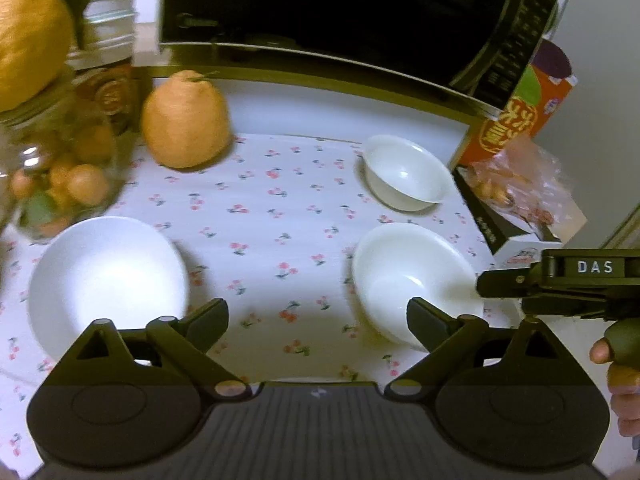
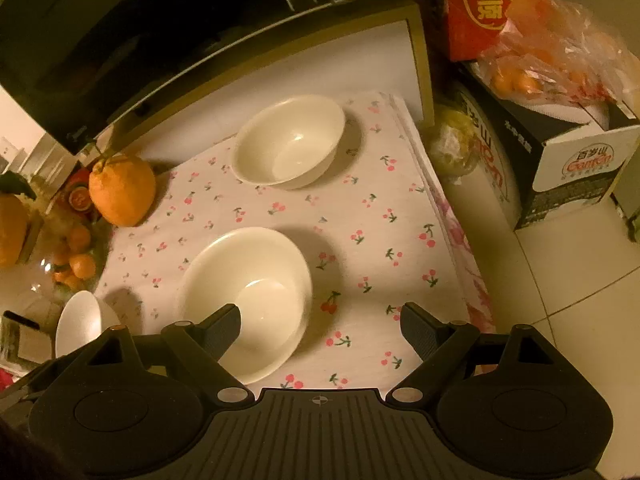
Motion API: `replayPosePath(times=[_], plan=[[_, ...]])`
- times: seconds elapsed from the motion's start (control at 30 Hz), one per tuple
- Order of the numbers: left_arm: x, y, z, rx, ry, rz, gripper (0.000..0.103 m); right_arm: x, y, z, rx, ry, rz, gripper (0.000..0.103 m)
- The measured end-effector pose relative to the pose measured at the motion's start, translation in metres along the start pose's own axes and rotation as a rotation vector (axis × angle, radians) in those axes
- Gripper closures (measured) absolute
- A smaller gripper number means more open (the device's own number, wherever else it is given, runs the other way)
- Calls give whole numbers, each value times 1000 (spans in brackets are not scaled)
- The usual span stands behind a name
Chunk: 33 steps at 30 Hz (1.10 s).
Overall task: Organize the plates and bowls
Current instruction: 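Move both grippers to the rim of the large cream bowl, then close the left gripper on the cream bowl rim while the right gripper closes too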
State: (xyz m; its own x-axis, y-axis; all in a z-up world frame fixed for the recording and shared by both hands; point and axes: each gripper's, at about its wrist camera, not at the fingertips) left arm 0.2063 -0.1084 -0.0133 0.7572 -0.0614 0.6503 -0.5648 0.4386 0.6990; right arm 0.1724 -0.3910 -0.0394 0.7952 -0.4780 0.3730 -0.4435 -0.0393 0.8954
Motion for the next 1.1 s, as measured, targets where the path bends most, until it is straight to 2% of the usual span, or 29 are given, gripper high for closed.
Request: replayPosePath(times=[0.1, 0.27, 0.37, 0.5, 0.57, 0.63, 0.77, 0.83, 0.9, 1.1], plan=[[0, -7, 3, -16, -15, 6, 19, 0, -4, 0, -3, 1, 1, 14], [1, -16, 2, -87, -8, 14, 48, -2, -12, -8, -12, 29, 3, 14], [1, -20, -1, -117, 21, 9, 59, -2, -14, -12, -19, 47, 15, 16], [-1, -25, -3, -140, 42, -1, 66, -3, -14, -16, -19, 69, 29, 22], [-1, -27, -2, -149, 45, -3, 73, -3, -14, -19, -20, 76, 32, 27], [-2, -27, -2, -171, 55, -4, 76, -3, -15, -21, -19, 85, 31, 38], [-2, -30, -1, -188, 54, -4, 84, -5, -17, -26, -21, 101, 26, 54], [-3, -31, 0, -192, 53, 1, 85, -6, -18, -28, -22, 115, 28, 66], [-3, -32, -1, -192, 50, 1, 88, -7, -19, -29, -26, 125, 29, 73], [-4, -30, -2, -188, 41, 7, 91, -8, -16, -33, -37, 159, 41, 79]])
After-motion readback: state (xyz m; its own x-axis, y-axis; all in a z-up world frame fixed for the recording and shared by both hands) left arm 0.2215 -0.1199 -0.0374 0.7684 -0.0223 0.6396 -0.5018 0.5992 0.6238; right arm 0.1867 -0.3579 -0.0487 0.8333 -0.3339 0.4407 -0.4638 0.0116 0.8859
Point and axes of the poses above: each gripper's, at about its wrist camera, not at the fingertips, and y roughly against the way its jaws point, z to its right, x to its top, and after that the axes turned 7 degrees about -x, right-handed
